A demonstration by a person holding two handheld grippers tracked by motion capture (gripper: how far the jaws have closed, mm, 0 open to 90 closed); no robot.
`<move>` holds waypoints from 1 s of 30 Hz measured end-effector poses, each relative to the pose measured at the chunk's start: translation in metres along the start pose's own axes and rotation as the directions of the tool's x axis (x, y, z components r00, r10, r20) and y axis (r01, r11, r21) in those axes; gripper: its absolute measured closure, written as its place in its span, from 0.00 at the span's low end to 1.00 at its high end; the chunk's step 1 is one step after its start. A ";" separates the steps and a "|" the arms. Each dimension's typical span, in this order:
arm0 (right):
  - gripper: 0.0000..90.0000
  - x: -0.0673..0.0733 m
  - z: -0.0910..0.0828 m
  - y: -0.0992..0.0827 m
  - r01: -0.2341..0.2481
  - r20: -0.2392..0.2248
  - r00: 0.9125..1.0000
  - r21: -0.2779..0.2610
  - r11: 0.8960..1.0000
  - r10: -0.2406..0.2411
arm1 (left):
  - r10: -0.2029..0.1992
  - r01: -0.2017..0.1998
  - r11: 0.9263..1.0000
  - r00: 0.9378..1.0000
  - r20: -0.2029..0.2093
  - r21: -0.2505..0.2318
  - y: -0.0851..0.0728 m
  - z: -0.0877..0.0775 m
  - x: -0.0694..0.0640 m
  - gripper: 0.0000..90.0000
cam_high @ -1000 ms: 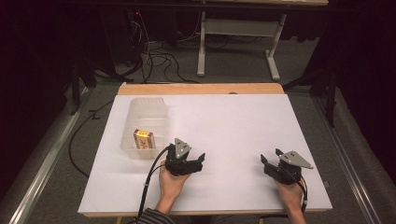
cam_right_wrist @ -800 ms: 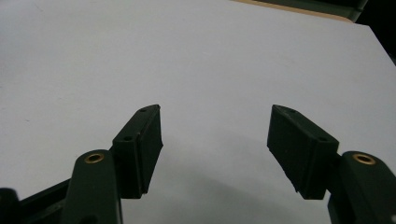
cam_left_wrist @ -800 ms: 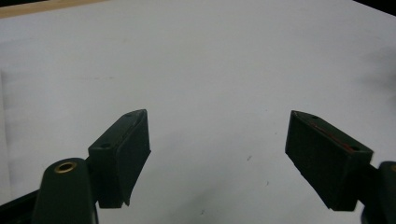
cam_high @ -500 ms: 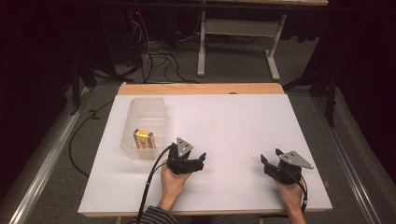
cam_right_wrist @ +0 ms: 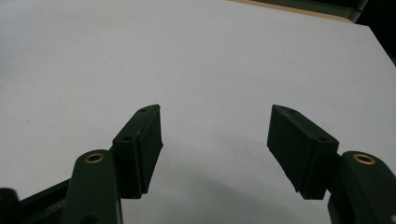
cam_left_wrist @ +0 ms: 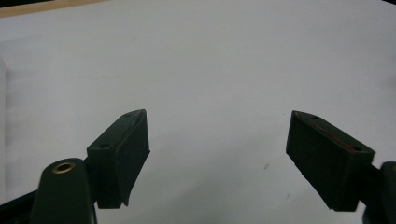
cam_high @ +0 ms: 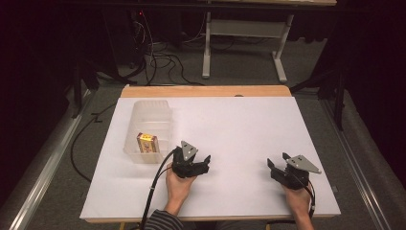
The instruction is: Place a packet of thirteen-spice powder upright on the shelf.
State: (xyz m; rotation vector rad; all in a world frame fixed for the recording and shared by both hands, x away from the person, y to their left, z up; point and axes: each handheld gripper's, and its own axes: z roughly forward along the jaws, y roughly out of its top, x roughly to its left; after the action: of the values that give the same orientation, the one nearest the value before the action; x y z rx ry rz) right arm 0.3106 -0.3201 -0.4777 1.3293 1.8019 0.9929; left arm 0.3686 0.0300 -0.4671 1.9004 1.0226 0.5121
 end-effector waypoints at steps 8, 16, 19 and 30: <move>0.40 0.000 0.000 0.000 0.000 -0.001 1.000 -0.003 1.000 0.000 | -0.008 0.008 0.999 1.000 -0.011 -0.035 -0.004 0.002 0.001 0.24; 0.40 -0.001 0.000 0.000 -0.003 0.000 1.000 -0.001 1.000 0.003 | -0.010 0.009 0.999 1.000 -0.018 -0.041 -0.007 0.005 0.001 0.23; 0.40 -0.002 -0.001 0.000 -0.026 -0.003 1.000 -0.008 1.000 0.026 | 0.010 -0.011 0.999 1.000 -0.029 -0.037 -0.009 0.007 -0.001 0.22; 0.40 -0.002 0.000 0.000 -0.022 -0.001 1.000 0.005 1.000 0.022 | -0.010 0.007 0.996 0.999 -0.034 -0.083 -0.015 0.003 -0.001 0.25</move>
State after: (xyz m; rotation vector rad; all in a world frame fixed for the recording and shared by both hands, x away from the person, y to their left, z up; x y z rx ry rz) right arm 0.3112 -0.3216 -0.4777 1.3538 1.7954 1.0017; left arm 0.3632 0.0314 -0.4808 1.8185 1.0159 0.5751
